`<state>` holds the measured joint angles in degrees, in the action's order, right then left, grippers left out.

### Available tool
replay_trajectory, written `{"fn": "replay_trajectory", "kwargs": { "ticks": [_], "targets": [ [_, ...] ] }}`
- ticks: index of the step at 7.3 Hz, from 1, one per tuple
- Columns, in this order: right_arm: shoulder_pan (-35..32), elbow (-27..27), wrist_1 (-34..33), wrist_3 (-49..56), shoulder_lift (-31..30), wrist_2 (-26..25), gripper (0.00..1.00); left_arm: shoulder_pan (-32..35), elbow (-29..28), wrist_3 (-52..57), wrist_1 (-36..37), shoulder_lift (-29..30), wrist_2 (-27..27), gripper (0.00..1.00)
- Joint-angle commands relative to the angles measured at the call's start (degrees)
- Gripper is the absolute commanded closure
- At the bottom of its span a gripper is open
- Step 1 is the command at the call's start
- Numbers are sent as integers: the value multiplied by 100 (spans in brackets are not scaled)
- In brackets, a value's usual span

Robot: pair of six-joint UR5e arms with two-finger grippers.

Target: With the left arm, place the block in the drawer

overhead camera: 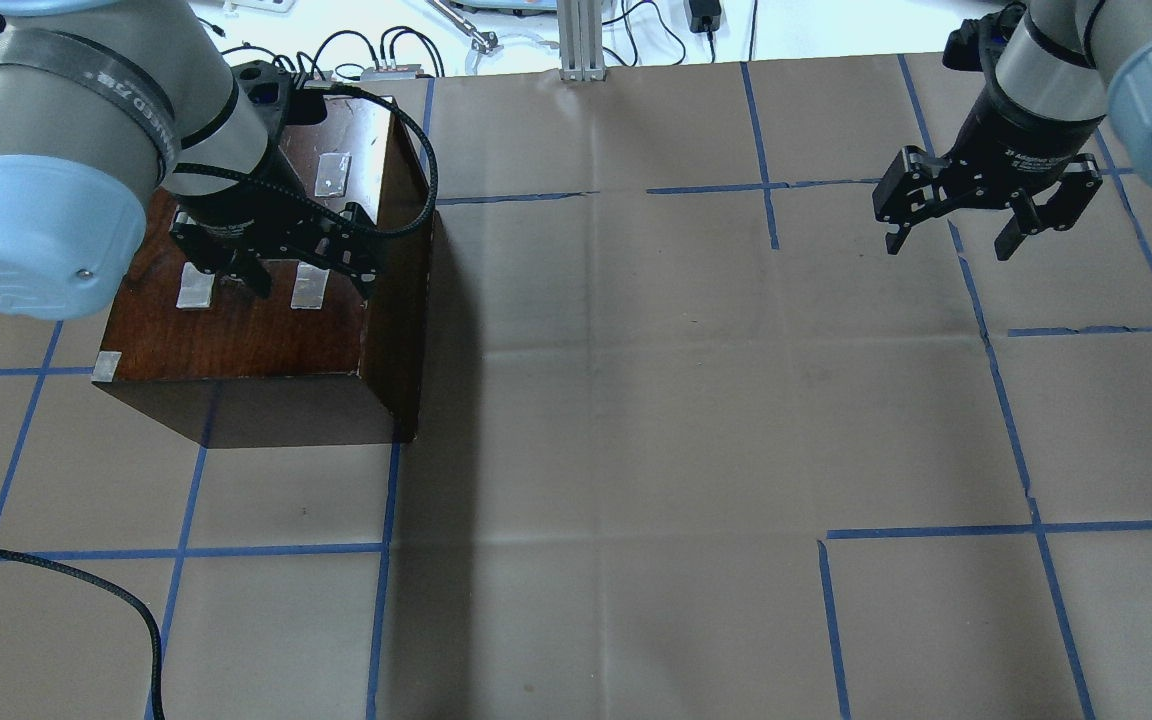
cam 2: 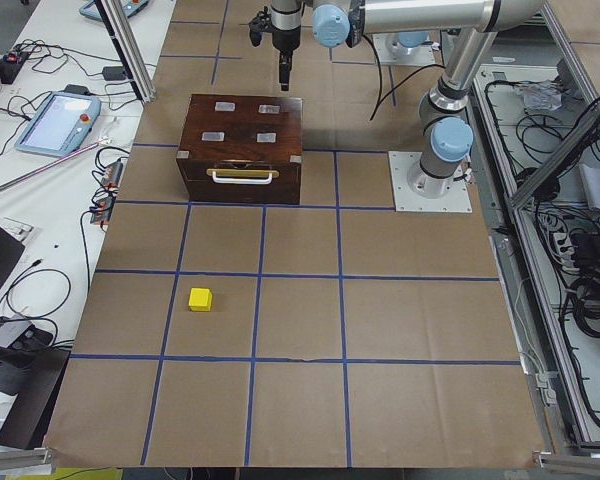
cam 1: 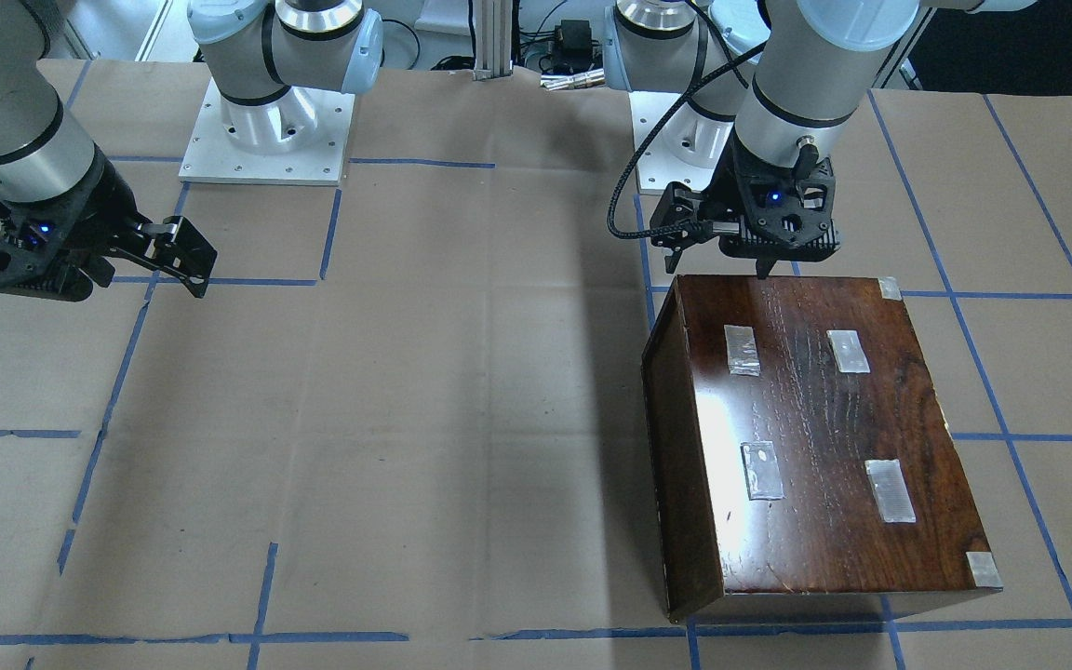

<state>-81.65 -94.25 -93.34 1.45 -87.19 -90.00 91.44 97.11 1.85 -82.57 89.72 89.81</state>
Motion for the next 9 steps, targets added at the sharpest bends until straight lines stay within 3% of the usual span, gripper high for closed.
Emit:
{"fn": "replay_trajectory", "kwargs": {
  "ticks": [1, 5, 9],
  "targets": [
    [0, -5, 0, -4, 0, 0, 0, -3, 0, 0, 4, -16, 1, 1],
    [0, -5, 0, 5, 0, 0, 0, -422, -193, 418, -22, 54, 89, 1],
    [0, 3, 0, 5, 0, 0, 0, -2109, -193, 2290, 48, 177, 28, 1]
  ]
}}
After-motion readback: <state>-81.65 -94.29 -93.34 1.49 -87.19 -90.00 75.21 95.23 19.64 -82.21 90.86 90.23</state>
